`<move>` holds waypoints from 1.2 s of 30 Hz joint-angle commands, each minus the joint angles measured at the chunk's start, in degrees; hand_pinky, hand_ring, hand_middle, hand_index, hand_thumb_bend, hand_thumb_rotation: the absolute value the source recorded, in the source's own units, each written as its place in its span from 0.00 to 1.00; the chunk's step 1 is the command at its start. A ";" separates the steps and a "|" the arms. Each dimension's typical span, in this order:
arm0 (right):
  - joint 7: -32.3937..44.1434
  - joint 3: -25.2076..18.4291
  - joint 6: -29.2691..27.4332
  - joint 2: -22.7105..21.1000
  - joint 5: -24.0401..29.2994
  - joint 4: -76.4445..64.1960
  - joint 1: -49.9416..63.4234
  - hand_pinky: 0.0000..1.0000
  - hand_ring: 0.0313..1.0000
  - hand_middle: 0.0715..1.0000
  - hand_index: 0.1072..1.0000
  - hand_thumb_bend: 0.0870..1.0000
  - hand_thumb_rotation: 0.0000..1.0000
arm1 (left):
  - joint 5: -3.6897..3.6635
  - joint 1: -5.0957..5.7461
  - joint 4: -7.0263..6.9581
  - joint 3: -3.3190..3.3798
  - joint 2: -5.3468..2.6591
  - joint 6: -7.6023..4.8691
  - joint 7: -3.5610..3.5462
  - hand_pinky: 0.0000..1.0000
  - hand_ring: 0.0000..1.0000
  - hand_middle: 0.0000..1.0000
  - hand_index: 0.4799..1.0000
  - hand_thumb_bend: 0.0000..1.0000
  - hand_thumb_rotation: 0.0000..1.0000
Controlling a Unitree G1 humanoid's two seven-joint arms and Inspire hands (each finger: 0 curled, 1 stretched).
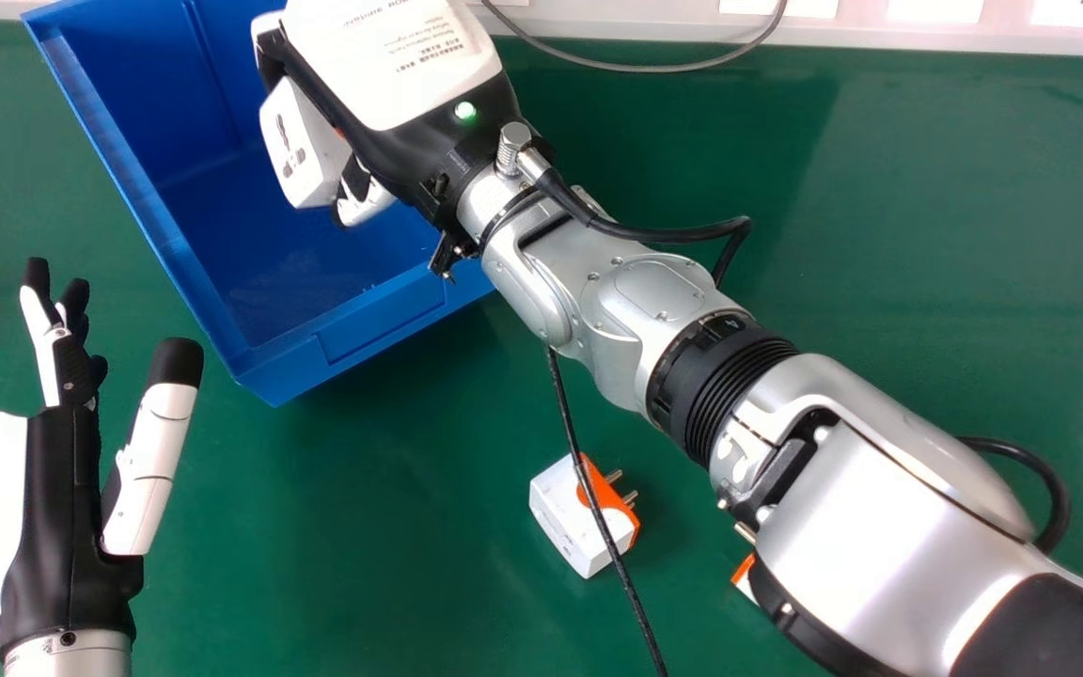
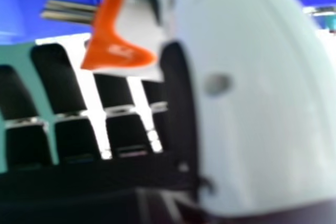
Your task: Pick all objects and put in blue box
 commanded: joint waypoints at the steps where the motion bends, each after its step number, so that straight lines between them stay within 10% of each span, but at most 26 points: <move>1: 1.06 0.19 -1.36 6.08 0.58 -0.35 -2.71 0.35 0.41 0.45 0.48 0.44 0.00 | 0.40 0.10 -1.19 -0.23 -0.27 -0.78 0.64 0.96 1.00 1.00 1.00 0.77 0.97; 7: 6.40 -0.67 -3.21 5.71 2.09 -0.74 -1.99 0.44 0.91 0.95 0.93 0.35 0.00 | 0.44 0.26 -1.29 -0.71 -0.41 -0.93 0.71 0.96 1.00 1.00 1.00 0.76 0.97; 9: 6.59 -0.43 -3.05 5.59 1.88 -0.84 -1.86 0.71 0.97 0.98 0.98 0.16 0.00 | 0.35 0.18 -1.07 -0.78 -0.34 -1.01 0.66 0.96 1.00 1.00 1.00 0.75 0.98; 14: 6.08 0.46 -1.94 5.56 0.96 -0.88 -1.62 0.94 1.00 1.00 1.00 0.03 0.00 | 0.48 0.51 -1.75 -1.00 -0.44 -0.64 0.63 0.97 1.00 1.00 1.00 0.74 0.98; 36: 0.05 -0.82 -2.24 1.68 3.33 -10.35 7.83 0.97 1.00 1.00 1.00 0.01 0.00 | -0.22 -0.28 -0.98 -0.82 -0.27 -1.06 0.22 0.97 1.00 1.00 1.00 0.73 0.98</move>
